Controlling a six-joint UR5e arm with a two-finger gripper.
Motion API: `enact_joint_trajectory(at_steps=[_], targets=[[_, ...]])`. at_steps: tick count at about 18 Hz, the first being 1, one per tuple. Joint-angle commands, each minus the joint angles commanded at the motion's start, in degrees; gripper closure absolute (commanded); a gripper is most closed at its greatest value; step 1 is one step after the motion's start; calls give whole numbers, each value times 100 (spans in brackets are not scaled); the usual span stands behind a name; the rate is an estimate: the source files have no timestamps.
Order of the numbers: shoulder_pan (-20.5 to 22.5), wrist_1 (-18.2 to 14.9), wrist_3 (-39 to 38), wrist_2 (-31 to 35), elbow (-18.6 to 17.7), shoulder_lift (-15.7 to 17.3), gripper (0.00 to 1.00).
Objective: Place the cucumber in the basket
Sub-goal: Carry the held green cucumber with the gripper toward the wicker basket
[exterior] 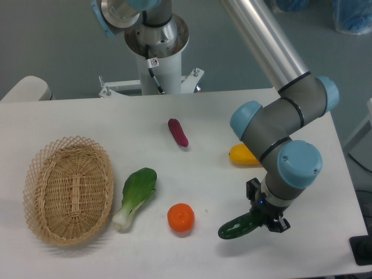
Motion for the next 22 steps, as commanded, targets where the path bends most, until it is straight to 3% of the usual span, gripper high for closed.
enact_joint_trajectory(at_steps=[7,13,22], targets=[[-131,0,-227,17,-132,97,80],[-597,-61,-878,359,-219,193,80],[-1239,-18,-1485,0,-1212,914,80]])
